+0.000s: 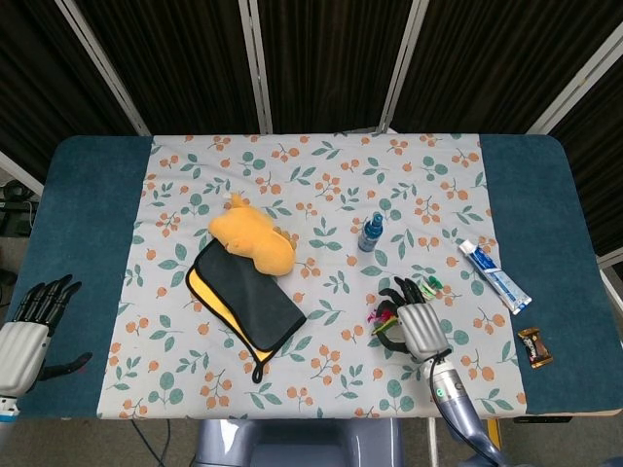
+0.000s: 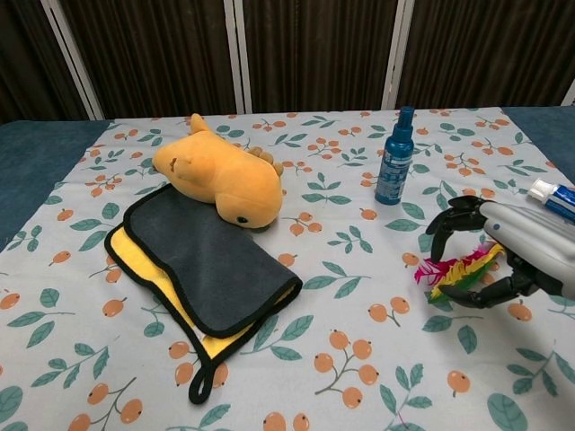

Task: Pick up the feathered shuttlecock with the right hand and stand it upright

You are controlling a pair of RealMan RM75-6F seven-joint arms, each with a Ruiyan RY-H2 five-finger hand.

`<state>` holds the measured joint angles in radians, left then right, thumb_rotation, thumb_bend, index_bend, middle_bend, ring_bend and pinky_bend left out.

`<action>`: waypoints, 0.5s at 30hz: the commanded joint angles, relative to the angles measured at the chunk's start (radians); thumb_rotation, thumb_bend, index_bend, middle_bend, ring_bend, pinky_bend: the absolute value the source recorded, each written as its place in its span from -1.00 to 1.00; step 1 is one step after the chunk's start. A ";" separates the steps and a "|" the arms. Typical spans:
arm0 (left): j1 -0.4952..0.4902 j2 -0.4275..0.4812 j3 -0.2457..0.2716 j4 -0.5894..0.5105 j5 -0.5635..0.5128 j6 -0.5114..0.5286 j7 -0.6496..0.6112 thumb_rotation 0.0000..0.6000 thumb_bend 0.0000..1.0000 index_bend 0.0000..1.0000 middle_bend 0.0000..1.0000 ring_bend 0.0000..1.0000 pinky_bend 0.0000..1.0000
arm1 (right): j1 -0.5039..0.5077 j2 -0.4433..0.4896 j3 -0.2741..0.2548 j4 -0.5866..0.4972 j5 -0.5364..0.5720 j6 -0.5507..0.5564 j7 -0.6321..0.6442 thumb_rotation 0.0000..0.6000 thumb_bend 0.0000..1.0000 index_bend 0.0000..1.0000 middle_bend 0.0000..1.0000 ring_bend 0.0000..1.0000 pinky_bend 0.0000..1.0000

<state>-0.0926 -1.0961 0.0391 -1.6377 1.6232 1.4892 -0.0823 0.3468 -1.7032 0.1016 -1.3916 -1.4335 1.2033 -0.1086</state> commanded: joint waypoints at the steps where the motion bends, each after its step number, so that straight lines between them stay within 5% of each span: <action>1: 0.000 0.000 0.000 -0.001 -0.001 -0.001 0.001 0.99 -0.65 -1.00 -1.00 -1.00 -1.00 | 0.000 -0.004 -0.002 0.006 0.001 0.002 0.003 1.00 -0.55 -0.05 -0.56 -1.00 -1.00; 15: 0.000 0.000 0.000 -0.002 -0.002 -0.002 0.001 1.00 -0.65 -1.00 -1.00 -1.00 -1.00 | -0.002 -0.022 -0.006 0.022 0.020 0.009 0.005 1.00 -0.46 0.04 -0.51 -1.00 -1.00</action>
<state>-0.0924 -1.0960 0.0387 -1.6396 1.6211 1.4869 -0.0813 0.3452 -1.7243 0.0962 -1.3697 -1.4141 1.2118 -0.1040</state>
